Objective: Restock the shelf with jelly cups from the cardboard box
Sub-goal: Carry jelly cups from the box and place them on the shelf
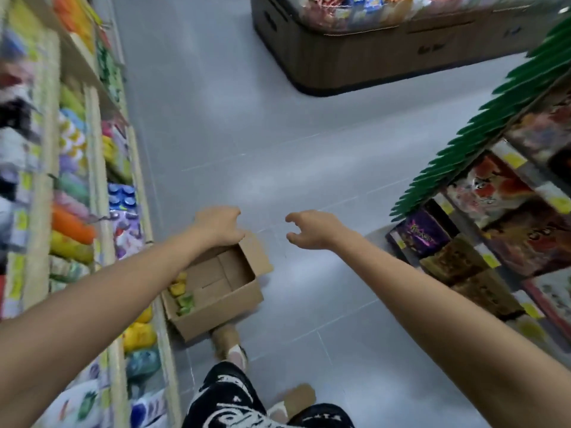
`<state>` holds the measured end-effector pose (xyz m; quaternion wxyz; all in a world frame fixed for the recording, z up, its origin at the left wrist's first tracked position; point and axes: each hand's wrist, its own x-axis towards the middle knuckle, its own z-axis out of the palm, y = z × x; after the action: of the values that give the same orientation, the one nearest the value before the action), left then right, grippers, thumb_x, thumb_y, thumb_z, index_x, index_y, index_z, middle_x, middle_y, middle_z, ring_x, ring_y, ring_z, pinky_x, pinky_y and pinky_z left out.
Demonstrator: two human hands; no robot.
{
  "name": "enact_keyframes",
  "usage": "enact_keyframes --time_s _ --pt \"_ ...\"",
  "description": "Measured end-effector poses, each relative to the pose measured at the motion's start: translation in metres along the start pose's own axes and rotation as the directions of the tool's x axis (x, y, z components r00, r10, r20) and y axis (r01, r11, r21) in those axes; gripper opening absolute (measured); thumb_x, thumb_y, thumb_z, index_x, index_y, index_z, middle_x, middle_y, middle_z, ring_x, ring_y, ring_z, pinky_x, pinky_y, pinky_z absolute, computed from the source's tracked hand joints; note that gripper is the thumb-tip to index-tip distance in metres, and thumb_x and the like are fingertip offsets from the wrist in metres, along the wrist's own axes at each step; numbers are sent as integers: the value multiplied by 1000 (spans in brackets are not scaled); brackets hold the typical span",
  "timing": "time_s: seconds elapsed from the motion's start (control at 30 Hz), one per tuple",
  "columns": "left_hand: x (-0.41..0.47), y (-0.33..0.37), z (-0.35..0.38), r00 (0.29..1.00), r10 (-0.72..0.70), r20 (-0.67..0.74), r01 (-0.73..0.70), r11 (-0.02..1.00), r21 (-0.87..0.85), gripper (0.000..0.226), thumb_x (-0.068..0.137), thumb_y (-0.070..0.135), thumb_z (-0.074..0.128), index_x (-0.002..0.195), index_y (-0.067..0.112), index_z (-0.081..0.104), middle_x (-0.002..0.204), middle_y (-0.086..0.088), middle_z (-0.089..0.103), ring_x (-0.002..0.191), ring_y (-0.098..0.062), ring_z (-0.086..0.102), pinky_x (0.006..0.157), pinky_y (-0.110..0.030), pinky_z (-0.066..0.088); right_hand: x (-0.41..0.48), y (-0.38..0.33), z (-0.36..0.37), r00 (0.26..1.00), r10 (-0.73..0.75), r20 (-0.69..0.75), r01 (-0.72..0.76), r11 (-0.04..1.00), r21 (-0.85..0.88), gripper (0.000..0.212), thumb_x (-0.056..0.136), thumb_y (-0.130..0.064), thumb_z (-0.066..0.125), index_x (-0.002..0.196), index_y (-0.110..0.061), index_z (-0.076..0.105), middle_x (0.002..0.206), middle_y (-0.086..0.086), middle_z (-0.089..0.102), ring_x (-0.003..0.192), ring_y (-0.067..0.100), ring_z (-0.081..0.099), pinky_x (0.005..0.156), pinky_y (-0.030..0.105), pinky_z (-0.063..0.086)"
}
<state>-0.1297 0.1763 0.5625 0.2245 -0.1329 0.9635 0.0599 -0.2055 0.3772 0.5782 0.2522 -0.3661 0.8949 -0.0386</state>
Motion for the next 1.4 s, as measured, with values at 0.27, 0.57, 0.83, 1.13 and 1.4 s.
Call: enact_keyframes --time_s 0.27,0.57,0.83,1.13,1.4 --pt "18 -141 14 980 -186 76 191 979 -68 53 91 45 49 138 21 44 140 -6 50 127 -29 49 95 -35 43 131 -115 4 974 -164 159 177 982 -70 48 96 -32 46 142 -19 41 137 6 53 129 26 45 96 38 42" --pt "38 -240 43 950 -283 134 303 938 -170 47 89 39 50 132 20 49 133 -5 55 121 -27 52 89 -33 44 218 -192 28 924 -252 287 286 954 -85 31 93 -26 47 120 -11 54 120 14 59 113 32 53 73 29 34" --pt "48 -269 103 891 -367 268 434 862 -262 29 90 37 49 110 16 53 109 -4 61 99 -27 59 69 -31 42 275 -211 66 862 -281 423 338 939 -66 46 97 -30 43 141 -15 43 133 10 56 121 28 51 85 31 42" --pt "80 -267 218 796 -477 373 598 715 -362 37 89 36 54 118 14 49 120 -8 53 110 -29 53 74 -35 45 345 -199 183 833 -271 483 339 939 -58 41 94 -35 46 130 -16 53 106 9 65 97 27 59 66 30 42" --pt "143 -278 366 704 -589 398 711 589 -385 47 87 47 56 121 15 50 124 -9 55 114 -32 53 81 -38 45 410 -177 337 838 -277 471 306 952 16 48 92 -36 46 136 -16 45 122 12 60 115 29 51 84 40 50"
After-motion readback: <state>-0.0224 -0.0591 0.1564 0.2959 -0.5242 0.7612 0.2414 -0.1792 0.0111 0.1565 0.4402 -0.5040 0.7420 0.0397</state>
